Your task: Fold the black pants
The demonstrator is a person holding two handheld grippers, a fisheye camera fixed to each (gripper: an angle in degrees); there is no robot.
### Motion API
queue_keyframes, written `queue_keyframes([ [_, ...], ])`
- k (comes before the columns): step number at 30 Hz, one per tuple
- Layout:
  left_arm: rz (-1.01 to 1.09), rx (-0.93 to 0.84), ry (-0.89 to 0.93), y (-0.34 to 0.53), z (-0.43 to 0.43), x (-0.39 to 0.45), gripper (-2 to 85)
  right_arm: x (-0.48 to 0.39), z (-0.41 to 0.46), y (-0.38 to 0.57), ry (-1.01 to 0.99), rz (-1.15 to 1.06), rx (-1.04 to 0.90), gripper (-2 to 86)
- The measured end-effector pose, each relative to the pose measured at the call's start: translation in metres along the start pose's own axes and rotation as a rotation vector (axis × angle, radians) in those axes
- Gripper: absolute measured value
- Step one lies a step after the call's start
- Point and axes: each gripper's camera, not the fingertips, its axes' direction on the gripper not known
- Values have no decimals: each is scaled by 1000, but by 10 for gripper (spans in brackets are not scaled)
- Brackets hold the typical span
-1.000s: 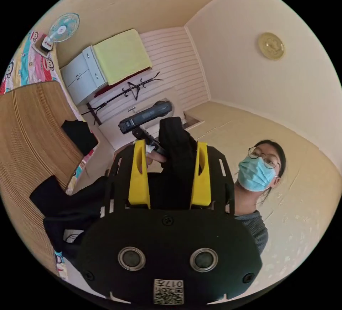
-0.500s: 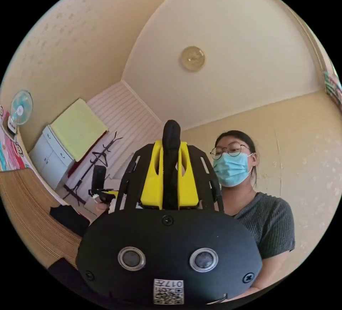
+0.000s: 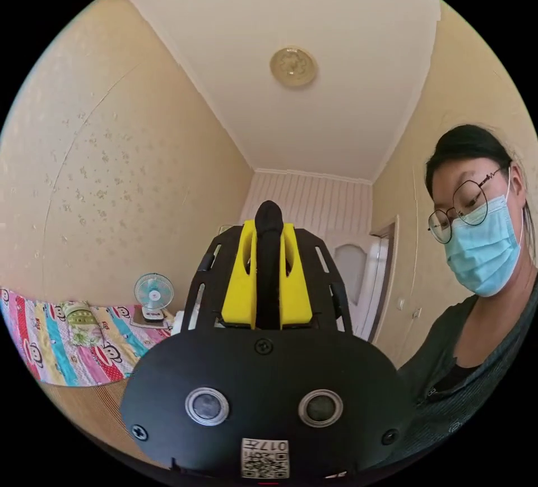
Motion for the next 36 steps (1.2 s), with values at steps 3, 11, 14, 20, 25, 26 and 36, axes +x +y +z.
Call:
queue_keyframes([
  [3, 53, 32, -53, -16, -4, 28, 60, -9, -5, 10, -50, -26, 15, 211],
  [11, 136, 27, -91, -63, -13, 87, 62, -73, -12, -15, 298, -131, 108, 193],
  [14, 152, 32, -101, -72, -31, 99, 63, -97, -46, -37, 426, -263, 269, 93],
  [20, 74, 98, -35, -105, -97, 76, 63, -104, -118, -138, 364, -431, 253, 61],
  [25, 29, 151, 96, -125, -166, 63, 65, -125, -146, -213, 359, -426, 235, 61],
  [26, 34, 152, 112, -126, -171, 64, 65, -131, -147, -227, 343, -420, 194, 62],
  [36, -82, 157, -232, -65, -213, 42, 65, -7, -139, -260, 416, 2, -53, 69],
])
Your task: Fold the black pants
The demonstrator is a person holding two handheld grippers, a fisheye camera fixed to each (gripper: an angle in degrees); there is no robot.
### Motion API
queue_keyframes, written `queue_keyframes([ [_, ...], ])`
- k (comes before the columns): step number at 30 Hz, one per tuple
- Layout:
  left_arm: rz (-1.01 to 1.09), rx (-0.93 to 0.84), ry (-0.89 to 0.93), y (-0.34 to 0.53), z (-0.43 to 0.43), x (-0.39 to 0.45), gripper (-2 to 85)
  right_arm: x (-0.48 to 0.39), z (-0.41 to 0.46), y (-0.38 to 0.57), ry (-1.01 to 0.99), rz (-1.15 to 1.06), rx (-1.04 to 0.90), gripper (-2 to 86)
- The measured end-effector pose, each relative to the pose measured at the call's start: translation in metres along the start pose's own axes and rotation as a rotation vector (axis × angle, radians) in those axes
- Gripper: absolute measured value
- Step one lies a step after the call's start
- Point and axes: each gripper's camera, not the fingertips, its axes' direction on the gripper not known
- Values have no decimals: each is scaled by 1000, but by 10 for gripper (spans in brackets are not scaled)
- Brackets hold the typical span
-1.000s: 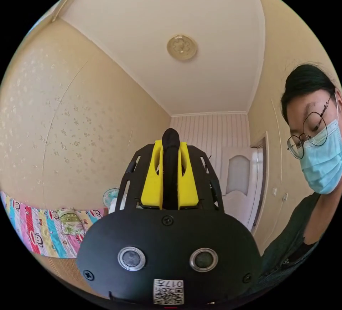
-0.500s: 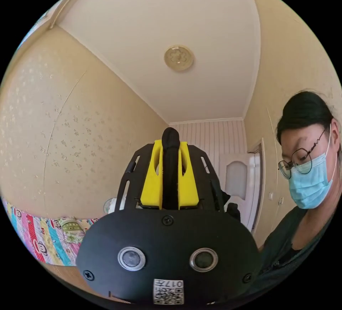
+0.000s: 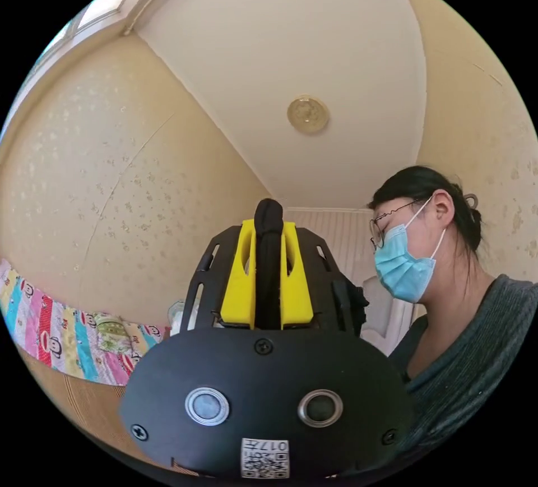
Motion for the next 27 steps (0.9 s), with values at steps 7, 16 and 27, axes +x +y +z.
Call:
queue_keyframes([
  [7, -430, -183, -117, 31, 191, -296, 74, 271, 143, -115, 178, 217, -106, 90],
  [16, -548, -532, -444, 163, 161, -457, 72, 479, 230, -49, 149, 574, -251, 82],
  [27, -991, -1300, -604, 508, 25, -389, 74, 474, 313, 229, 47, 924, -1070, 114],
])
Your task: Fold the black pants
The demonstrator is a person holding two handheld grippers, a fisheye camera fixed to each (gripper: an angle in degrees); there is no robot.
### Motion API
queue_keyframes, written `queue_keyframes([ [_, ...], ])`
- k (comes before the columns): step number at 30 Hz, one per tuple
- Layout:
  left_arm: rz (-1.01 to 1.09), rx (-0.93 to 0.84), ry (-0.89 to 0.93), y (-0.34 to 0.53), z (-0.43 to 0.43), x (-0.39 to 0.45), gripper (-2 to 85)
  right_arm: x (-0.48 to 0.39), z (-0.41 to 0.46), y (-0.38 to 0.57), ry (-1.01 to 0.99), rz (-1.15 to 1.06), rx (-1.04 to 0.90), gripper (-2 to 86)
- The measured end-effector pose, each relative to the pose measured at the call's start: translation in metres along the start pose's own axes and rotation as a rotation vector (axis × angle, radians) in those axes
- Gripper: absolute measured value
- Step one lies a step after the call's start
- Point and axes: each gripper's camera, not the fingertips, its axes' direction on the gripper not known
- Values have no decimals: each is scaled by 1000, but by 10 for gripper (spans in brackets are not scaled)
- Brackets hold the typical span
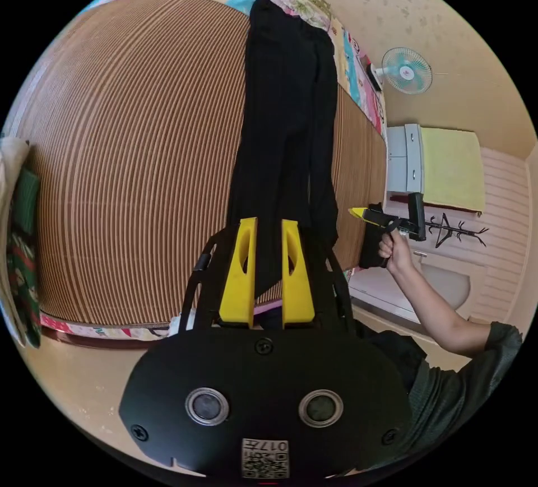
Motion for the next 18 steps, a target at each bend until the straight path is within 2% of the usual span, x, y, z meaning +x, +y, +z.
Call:
queue_keyframes([
  [3, -85, -49, 56, 31, 26, -9, 71, 8, 9, -2, 147, 32, -65, 74],
  [5, -116, -75, 53, 45, 33, -10, 69, 16, -9, -12, 135, 67, -83, 50],
  [7, -85, -120, 47, 54, 34, -7, 67, 28, -39, -24, -161, 26, -77, 39],
  [9, -48, -125, 8, 57, 27, -5, 68, 51, -101, -15, -719, -141, 127, 31],
  [10, -22, -102, 5, 59, 19, -5, 73, 61, -118, -9, -857, -182, 195, 30],
  [11, -7, -78, 22, 59, 14, -6, 77, 84, -145, 5, -1085, -236, 320, 28],
  [12, 1, -36, 74, 60, 4, -11, 88, 108, -166, 21, -1197, -258, 409, 27],
  [14, -48, -10, 116, 58, -6, -25, 103, 141, -188, 44, -1146, -254, 455, 24],
  [16, -68, 8, 86, 54, -16, -37, 113, 177, -195, 66, -1002, -117, 441, 20],
  [18, -63, 6, 28, 51, -20, -43, 116, 231, -187, 97, -917, 207, 430, 14],
])
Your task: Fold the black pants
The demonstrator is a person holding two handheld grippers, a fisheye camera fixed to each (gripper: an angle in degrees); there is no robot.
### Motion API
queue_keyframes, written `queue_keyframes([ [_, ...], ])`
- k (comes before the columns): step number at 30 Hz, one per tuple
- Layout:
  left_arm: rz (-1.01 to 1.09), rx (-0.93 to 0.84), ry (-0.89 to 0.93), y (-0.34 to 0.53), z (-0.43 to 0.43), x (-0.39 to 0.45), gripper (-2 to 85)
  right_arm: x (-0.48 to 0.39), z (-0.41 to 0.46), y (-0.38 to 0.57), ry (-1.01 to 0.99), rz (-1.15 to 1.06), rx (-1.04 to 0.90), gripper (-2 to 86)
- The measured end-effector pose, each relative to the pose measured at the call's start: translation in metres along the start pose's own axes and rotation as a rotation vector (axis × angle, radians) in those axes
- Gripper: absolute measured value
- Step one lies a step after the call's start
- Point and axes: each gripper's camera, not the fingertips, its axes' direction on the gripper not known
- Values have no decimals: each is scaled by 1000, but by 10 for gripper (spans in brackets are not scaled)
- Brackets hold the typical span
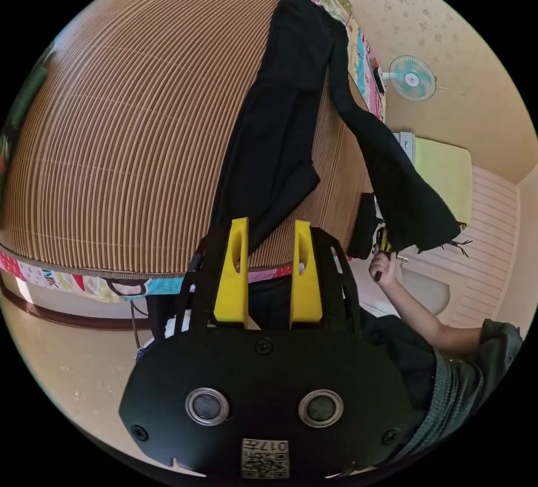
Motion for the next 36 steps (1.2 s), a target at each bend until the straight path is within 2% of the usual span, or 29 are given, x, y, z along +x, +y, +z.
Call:
queue_keyframes([
  [2, 12, -31, -45, -4, 4, -5, 118, 12, -27, 12, 151, 168, 107, 10],
  [5, 6, -109, -92, -8, 25, -14, 122, -7, -29, 16, 344, 181, 113, 10],
  [9, -1, -213, -133, -8, 64, -22, 124, -61, 12, -4, 551, 34, -7, 22],
  [11, -27, -278, -153, -6, 81, -24, 98, -87, 33, -16, 577, -39, -53, 31],
  [13, -36, -364, -181, -3, 93, -23, 24, -114, 55, -29, 596, -121, -103, 42],
  [15, -17, -414, -106, 1, 96, -22, 5, -151, 82, -47, 677, -224, -153, 68],
  [17, 50, -414, 4, 8, 87, -22, -2, -176, 98, -62, 755, -298, -165, 92],
  [20, 60, -369, -65, 26, 60, -36, -6, -208, 117, -95, 940, -379, -145, 126],
  [22, -65, -279, -73, 42, 36, -59, -5, -213, 131, -123, 1057, -386, -173, 147],
  [25, -296, -190, -13, 73, 21, -91, 3, -204, 159, -170, 1237, -389, -338, 164],
  [27, -367, -151, 2, 95, 19, -100, 17, -182, 172, -197, 1455, -328, -490, 168],
  [28, -380, -134, 3, 109, 19, -102, 26, -174, 173, -202, 1506, -295, -534, 164],
  [30, -376, -147, -12, 128, 23, -101, 30, -146, 174, -209, 1626, -172, -751, 125],
  [32, -357, -191, -43, 146, 29, -98, 29, -139, 173, -202, 1676, -199, -830, 65],
  [34, -344, -237, -78, 168, 33, -93, 20, -151, 167, -191, 1621, -298, -800, 30],
  [35, -340, -244, -79, 173, 33, -91, 17, -165, 156, -184, 1489, -328, -765, 20],
  [36, -333, -253, -71, 182, 32, -90, 11, -183, 139, -175, 1253, -347, -729, 13],
])
